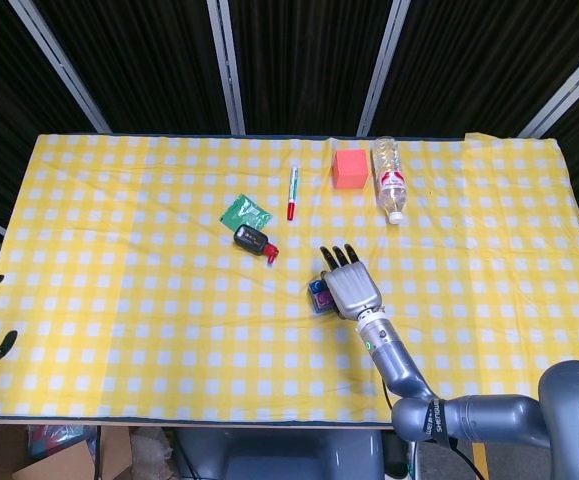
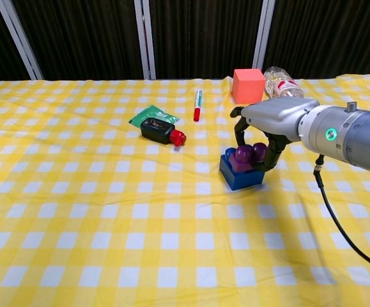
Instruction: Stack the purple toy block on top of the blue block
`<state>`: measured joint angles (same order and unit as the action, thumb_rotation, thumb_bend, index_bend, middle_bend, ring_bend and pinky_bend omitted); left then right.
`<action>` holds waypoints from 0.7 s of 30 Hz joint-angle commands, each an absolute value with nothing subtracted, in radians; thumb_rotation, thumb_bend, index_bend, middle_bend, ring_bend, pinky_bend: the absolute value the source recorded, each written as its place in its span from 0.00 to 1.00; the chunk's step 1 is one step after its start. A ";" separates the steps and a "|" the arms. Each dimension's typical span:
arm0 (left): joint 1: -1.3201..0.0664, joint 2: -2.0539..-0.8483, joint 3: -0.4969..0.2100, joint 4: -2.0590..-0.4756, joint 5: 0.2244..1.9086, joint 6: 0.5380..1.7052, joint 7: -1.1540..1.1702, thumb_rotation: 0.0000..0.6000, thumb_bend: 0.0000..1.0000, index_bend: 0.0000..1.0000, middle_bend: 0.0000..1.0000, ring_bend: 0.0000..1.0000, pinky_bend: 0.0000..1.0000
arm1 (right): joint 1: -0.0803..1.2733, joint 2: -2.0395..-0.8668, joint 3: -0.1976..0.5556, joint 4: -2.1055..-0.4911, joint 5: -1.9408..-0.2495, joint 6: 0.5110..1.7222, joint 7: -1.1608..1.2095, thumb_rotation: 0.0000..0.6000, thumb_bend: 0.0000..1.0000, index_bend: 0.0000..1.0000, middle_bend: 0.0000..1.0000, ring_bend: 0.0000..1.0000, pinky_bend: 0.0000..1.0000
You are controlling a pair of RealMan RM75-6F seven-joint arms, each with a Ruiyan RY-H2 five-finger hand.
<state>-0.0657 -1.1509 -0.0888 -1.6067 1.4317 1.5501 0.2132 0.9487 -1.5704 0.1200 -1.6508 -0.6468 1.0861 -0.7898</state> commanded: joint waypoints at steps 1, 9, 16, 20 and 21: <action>-0.066 -1.152 -0.089 -1.607 1.432 1.550 0.215 1.00 0.27 0.16 0.01 0.00 0.12 | 0.949 -1.571 0.120 -1.648 -0.647 1.086 -0.793 1.00 0.38 0.00 0.00 0.00 0.00; -0.065 -1.150 -0.089 -1.608 1.431 1.552 0.213 1.00 0.27 0.16 0.01 0.00 0.12 | 0.950 -1.581 0.111 -1.639 -0.629 1.085 -0.818 1.00 0.35 0.00 0.00 0.00 0.00; -0.064 -1.149 -0.089 -1.608 1.433 1.552 0.210 1.00 0.27 0.16 0.01 0.00 0.12 | 0.945 -1.600 0.095 -1.620 -0.621 1.074 -0.827 1.00 0.33 0.00 0.00 0.00 0.00; -0.065 -1.149 -0.090 -1.608 1.431 1.552 0.210 1.00 0.27 0.16 0.01 0.00 0.12 | 0.946 -1.605 0.096 -1.611 -0.619 1.068 -0.828 1.00 0.33 0.00 0.00 0.00 0.00; -0.064 -1.149 -0.090 -1.608 1.432 1.552 0.210 1.00 0.27 0.16 0.01 0.00 0.12 | 0.946 -1.605 0.096 -1.611 -0.619 1.068 -0.828 1.00 0.32 0.00 0.00 0.00 0.00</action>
